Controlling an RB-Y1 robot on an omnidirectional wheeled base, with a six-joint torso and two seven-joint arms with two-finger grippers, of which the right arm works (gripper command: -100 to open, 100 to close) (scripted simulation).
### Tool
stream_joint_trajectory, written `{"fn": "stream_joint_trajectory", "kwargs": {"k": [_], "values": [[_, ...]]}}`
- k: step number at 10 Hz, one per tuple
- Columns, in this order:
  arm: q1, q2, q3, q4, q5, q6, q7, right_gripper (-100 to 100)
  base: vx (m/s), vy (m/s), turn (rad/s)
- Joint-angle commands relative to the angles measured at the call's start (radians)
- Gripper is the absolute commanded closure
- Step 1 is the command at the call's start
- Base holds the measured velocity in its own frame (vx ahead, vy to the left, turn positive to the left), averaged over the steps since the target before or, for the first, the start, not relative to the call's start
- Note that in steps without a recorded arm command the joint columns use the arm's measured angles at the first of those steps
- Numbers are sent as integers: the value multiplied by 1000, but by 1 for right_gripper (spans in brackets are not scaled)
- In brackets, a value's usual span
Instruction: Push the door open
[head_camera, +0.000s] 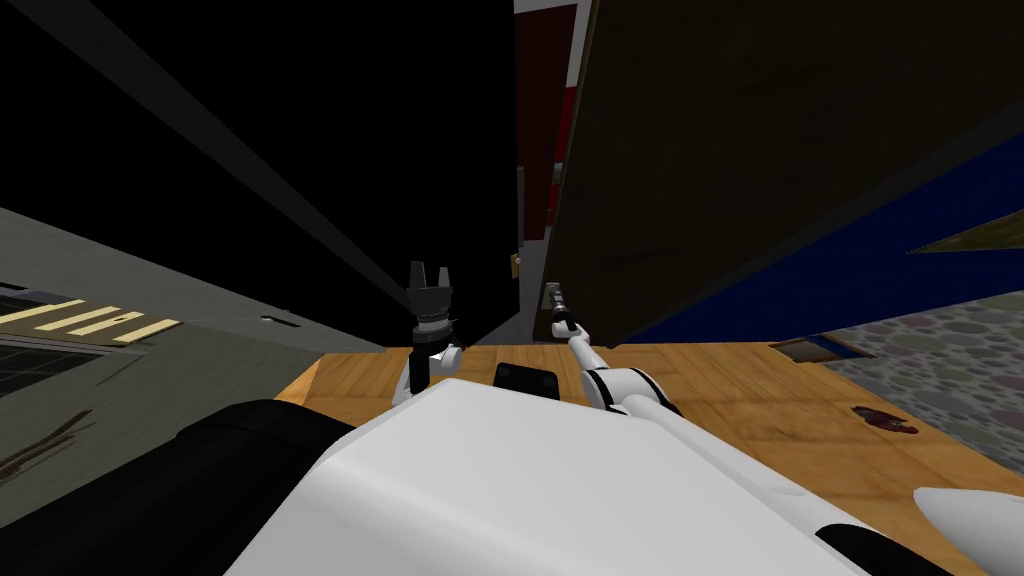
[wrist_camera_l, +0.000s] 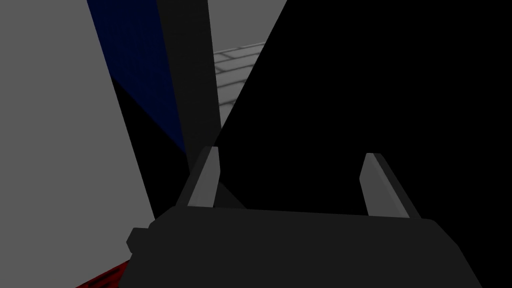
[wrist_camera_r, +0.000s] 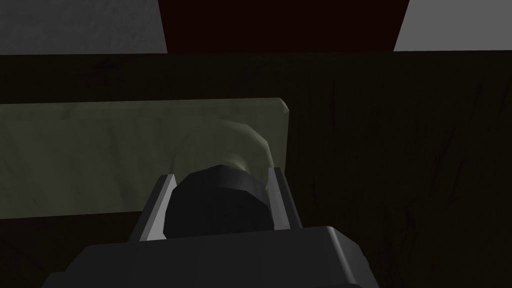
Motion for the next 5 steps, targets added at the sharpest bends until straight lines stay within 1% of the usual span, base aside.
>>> {"fn": "stream_joint_trajectory", "kwargs": {"k": [1, 2, 3, 5], "values": [[0, -14, -31, -15, -3, -8, 14, 100, 30, 4, 85], [-1, -17, -56, -16, -6, -11, 27, 100, 55, 9, 118], [-1, -17, -56, -16, -6, -11, 27, 100, 46, 8, 35], [-3, -20, -107, -20, -10, -18, 58, 100, 66, 0, 111]]}}
